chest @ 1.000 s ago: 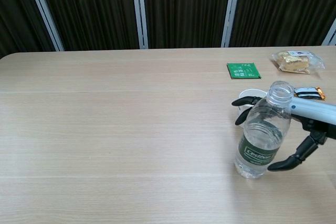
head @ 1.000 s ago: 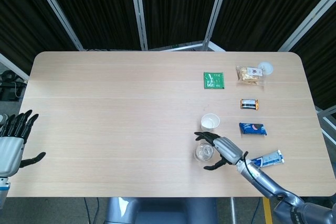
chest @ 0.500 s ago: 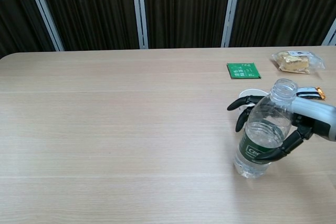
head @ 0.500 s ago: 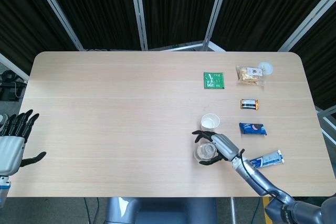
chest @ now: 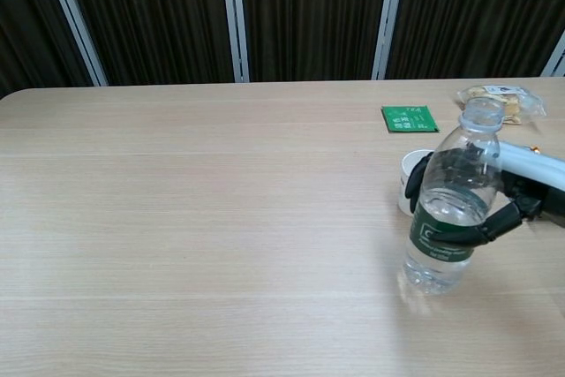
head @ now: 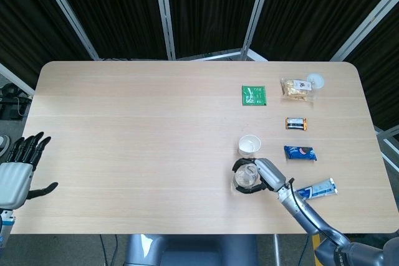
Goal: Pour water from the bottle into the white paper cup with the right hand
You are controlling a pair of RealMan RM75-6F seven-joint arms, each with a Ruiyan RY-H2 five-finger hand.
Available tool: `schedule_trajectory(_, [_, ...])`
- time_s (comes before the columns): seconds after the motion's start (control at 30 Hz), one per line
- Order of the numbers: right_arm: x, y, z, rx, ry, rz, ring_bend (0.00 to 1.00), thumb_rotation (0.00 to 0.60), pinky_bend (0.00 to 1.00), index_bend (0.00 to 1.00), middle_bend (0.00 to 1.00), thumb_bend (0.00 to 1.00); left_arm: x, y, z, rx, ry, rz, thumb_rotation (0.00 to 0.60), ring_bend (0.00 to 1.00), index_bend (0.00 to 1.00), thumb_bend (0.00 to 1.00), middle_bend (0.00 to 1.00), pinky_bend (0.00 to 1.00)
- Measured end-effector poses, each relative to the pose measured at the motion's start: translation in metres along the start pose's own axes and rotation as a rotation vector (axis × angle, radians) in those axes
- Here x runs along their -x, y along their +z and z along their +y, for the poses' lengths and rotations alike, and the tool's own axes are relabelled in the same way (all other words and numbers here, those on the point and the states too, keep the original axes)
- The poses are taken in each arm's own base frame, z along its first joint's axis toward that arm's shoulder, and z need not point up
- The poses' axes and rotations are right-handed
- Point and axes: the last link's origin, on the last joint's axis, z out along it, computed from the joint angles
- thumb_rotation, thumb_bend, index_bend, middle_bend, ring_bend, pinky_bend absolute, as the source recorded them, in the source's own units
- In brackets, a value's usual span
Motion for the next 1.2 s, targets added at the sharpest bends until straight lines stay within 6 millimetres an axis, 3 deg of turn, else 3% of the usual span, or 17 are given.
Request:
schedule_trajectory(0.33, [-0.055, -0.02, -0.008, 0.027, -0.21, 0.156, 0.48, 0.6, 0.42, 0.43, 0.57, 0.5, -0.013, -0.005, -0.004, 0.007, -0.045, 0.034, 0.6, 0.0, 0.0, 0.0, 0.0, 0.0])
schedule_trajectory(0.67, [-0.109, -0.026, 0.001, 0.241, -0.599, 0.318, 0.48, 0.6, 0.44, 0.43, 0.57, 0.53, -0.02, -0.01, -0.002, 0.028, -0.068, 0.046, 0.6, 0.0, 0.0, 0.0, 0.0, 0.0])
schedule_trajectory(0.9, [-0.119, -0.021, 0.012, 0.386, -0.814, 0.329, 0.48, 0.6, 0.46, 0.43, 0.57, 0.54, -0.019, -0.008, -0.004, 0.022, -0.068, 0.039, 0.6, 0.0, 0.0, 0.0, 0.0, 0.0])
schedule_trajectory(1.2, [-0.104, 0.001, 0.025, 0.493, -1.003, 0.303, 0.49, 0.6, 0.46, 0.44, 0.57, 0.55, -0.018, -0.005, -0.006, 0.007, -0.064, 0.033, 0.6, 0.0, 0.0, 0.0, 0.0, 0.0])
